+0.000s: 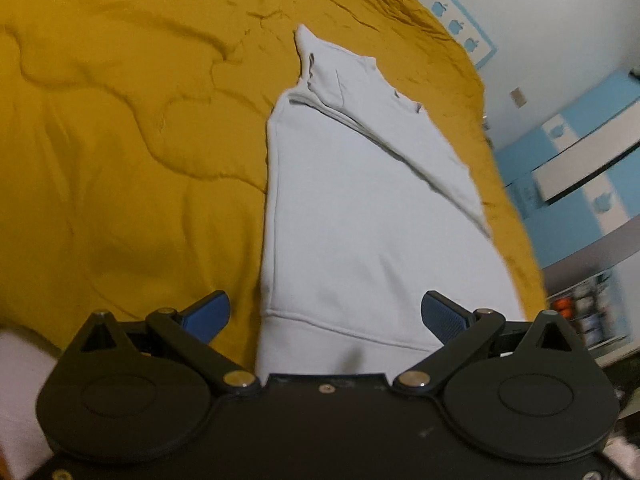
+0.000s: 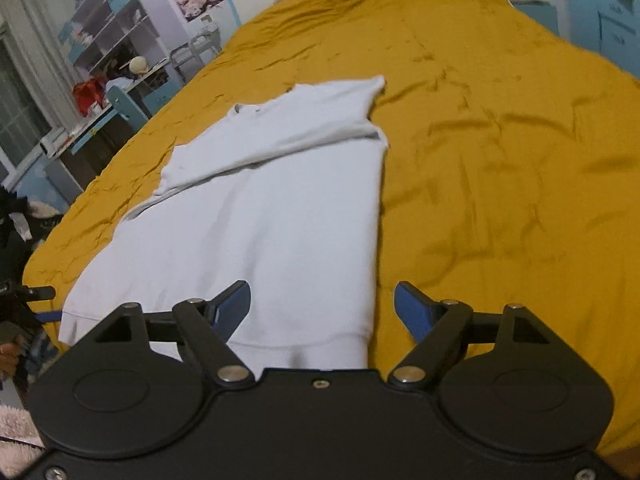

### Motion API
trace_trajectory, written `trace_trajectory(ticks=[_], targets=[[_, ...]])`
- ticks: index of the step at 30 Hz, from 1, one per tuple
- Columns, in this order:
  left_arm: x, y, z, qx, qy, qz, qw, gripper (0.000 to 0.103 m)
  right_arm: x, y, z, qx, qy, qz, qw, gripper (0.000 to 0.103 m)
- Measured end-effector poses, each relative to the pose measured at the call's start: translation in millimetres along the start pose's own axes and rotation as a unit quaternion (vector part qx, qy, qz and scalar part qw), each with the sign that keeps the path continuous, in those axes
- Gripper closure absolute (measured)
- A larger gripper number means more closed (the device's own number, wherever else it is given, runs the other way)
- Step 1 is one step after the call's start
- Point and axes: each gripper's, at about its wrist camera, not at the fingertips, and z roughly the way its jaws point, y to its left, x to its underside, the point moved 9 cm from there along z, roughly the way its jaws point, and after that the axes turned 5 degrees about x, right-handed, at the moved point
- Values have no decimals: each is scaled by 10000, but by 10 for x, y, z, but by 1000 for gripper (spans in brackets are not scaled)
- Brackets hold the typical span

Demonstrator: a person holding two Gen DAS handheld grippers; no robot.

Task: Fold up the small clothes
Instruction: 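Grasp the hem edge with both grippers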

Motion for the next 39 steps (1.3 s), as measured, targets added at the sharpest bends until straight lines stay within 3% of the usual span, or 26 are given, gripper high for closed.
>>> trace_trajectory(ticks=[15, 18, 21, 24, 27, 31, 32, 33, 37, 38, 39], targets=[[212, 75, 17, 906, 122, -284, 9954, 0, 331, -109, 127, -790, 298, 767, 9935, 23], [231, 69, -2, 926, 162, -241, 9953, 20, 374, -50, 102, -1028, 379, 855, 9903, 23], [261, 105, 1, 794, 267, -228, 9962, 53, 420, -25, 137, -964, 375, 796, 9914, 22], [286, 143, -16, 807, 355, -324, 9956, 57, 437, -27, 168, -948, 354, 912, 9907, 22], [294, 218, 13, 575, 467, -334, 9967, 47, 433, -27, 163, -973, 363, 951, 9900, 22], [267, 244, 33, 729, 432, -561, 9948, 47, 430, -36, 156, -986, 388, 976, 9896, 22], [276, 222, 43, 731, 445, -486, 9951, 52, 430, -39, 157, -987, 390, 967, 9896, 22], [295, 204, 48, 692, 467, -404, 9957, 66, 435, -32, 154, -985, 395, 945, 9898, 22], [353, 172, 42, 698, 505, -351, 9957, 92, 456, 5, 144, -980, 432, 871, 9904, 23], [342, 177, 8, 766, 482, -416, 9950, 95, 454, 5, 135, -943, 404, 860, 9910, 27], [338, 168, -8, 774, 444, -446, 9950, 97, 457, 10, 126, -910, 384, 852, 9915, 44]])
